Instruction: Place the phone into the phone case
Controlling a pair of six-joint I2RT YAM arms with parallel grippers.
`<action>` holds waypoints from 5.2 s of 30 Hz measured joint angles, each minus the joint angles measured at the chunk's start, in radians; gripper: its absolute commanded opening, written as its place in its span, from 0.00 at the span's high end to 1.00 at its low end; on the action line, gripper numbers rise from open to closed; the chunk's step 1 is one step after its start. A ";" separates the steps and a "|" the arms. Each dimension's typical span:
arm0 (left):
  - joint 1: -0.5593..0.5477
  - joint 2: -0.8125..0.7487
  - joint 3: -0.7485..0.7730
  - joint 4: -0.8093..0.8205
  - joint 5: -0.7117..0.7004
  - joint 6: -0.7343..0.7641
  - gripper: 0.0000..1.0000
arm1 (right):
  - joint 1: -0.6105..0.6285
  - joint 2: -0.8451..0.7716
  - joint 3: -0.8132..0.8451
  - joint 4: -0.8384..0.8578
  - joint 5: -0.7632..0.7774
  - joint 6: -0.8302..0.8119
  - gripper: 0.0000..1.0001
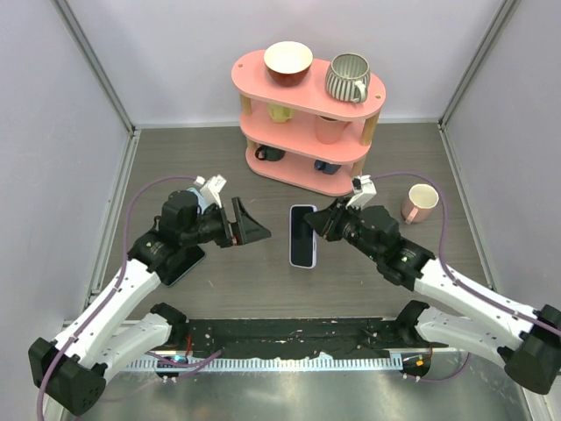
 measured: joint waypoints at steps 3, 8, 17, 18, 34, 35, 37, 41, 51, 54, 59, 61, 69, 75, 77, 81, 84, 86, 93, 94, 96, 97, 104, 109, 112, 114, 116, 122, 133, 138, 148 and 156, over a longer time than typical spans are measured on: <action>0.002 -0.003 0.053 -0.128 -0.230 0.039 0.02 | -0.074 0.106 0.000 -0.022 -0.029 -0.015 0.99; 0.023 0.019 0.068 -0.286 -0.581 0.051 0.00 | -0.237 0.325 0.000 -0.016 -0.184 -0.050 0.99; 0.206 0.079 0.065 -0.396 -0.867 -0.042 0.00 | -0.377 0.605 0.042 0.058 -0.412 -0.086 0.93; 0.224 0.087 0.064 -0.397 -0.871 -0.054 0.00 | -0.383 0.616 0.046 0.063 -0.421 -0.088 0.91; 0.425 0.278 0.050 -0.309 -0.872 -0.177 0.09 | -0.470 0.695 0.107 -0.008 -0.424 -0.188 0.52; 0.430 0.304 0.061 -0.304 -0.869 -0.182 0.09 | -0.470 0.693 0.124 -0.037 -0.415 -0.202 0.52; 0.439 0.351 0.082 -0.296 -0.865 -0.185 0.09 | -0.470 0.679 0.142 -0.075 -0.401 -0.222 0.53; 0.467 0.428 0.130 -0.282 -0.859 -0.181 0.09 | -0.470 0.597 0.148 -0.155 -0.369 -0.250 0.55; 0.593 0.572 0.185 -0.185 -0.710 -0.067 0.18 | -0.465 0.547 0.116 -0.134 -0.341 -0.263 0.99; 0.614 0.586 0.185 -0.164 -0.656 -0.033 0.18 | -0.458 0.611 0.125 -0.093 -0.348 -0.261 0.99; 0.617 0.575 0.182 -0.132 -0.605 0.011 0.16 | -0.443 0.740 0.182 -0.059 -0.356 -0.258 0.99; 0.617 0.556 0.172 -0.121 -0.599 0.025 0.16 | -0.439 0.765 0.196 -0.052 -0.355 -0.257 0.99; 0.617 0.512 0.163 -0.106 -0.595 0.039 0.16 | -0.423 0.806 0.211 -0.050 -0.311 -0.260 0.99; 0.617 0.512 0.163 -0.106 -0.594 0.043 0.16 | -0.399 0.815 0.210 -0.044 -0.247 -0.254 0.99; 0.617 0.512 0.163 -0.106 -0.594 0.045 0.15 | -0.390 0.822 0.210 -0.024 -0.231 -0.243 0.99; 0.617 0.512 0.163 -0.108 -0.608 0.045 0.15 | -0.377 0.834 0.200 0.027 -0.191 -0.224 0.99; 0.617 0.508 0.163 -0.108 -0.623 0.045 0.15 | -0.374 0.834 0.171 0.083 -0.173 -0.205 0.99; 0.617 0.506 0.163 -0.111 -0.635 0.045 0.15 | -0.373 0.830 0.150 0.120 -0.167 -0.193 0.99; 0.617 0.505 0.163 -0.111 -0.636 0.045 0.17 | -0.369 0.803 0.105 0.170 -0.142 -0.183 0.99; 0.617 0.505 0.161 -0.109 -0.632 0.046 0.18 | -0.370 0.798 0.103 0.165 -0.137 -0.183 0.99; 0.617 0.505 0.159 -0.108 -0.614 0.053 0.18 | -0.370 0.784 0.099 0.147 -0.129 -0.183 0.99; 0.617 0.505 0.159 -0.108 -0.602 0.056 0.19 | -0.372 0.775 0.098 0.131 -0.128 -0.183 0.99; 0.547 0.494 0.159 -0.097 -0.546 0.101 0.25 | -0.386 0.673 0.107 -0.077 -0.184 -0.184 0.78; 0.277 0.484 0.169 -0.045 -0.507 0.124 0.39 | -0.434 0.656 0.185 -0.142 -0.259 -0.197 0.59; 0.120 0.509 0.180 0.013 -0.467 0.103 0.56 | -0.482 0.666 0.202 -0.143 -0.306 -0.220 0.77; 0.055 0.541 0.187 0.053 -0.449 0.083 0.67 | -0.504 0.696 0.218 -0.157 -0.342 -0.245 0.87; 0.006 0.599 0.205 0.097 -0.434 0.062 0.75 | -0.518 0.739 0.246 -0.189 -0.381 -0.268 0.94; -0.043 0.745 0.249 0.179 -0.392 0.020 0.87 | -0.515 0.801 0.266 -0.224 -0.518 -0.301 0.99; -0.082 0.806 0.271 0.231 -0.373 -0.013 0.89 | -0.508 0.851 0.259 -0.173 -0.532 -0.279 0.99; -0.093 0.806 0.271 0.236 -0.374 -0.029 0.89 | -0.492 0.814 0.172 -0.023 -0.497 -0.249 0.99; -0.108 0.807 0.265 0.235 -0.422 -0.055 0.90 | -0.447 0.768 0.095 0.086 -0.391 -0.259 0.99; -0.073 0.657 0.251 0.060 -0.647 -0.080 0.27 | -0.367 0.699 0.076 0.014 -0.370 -0.286 0.88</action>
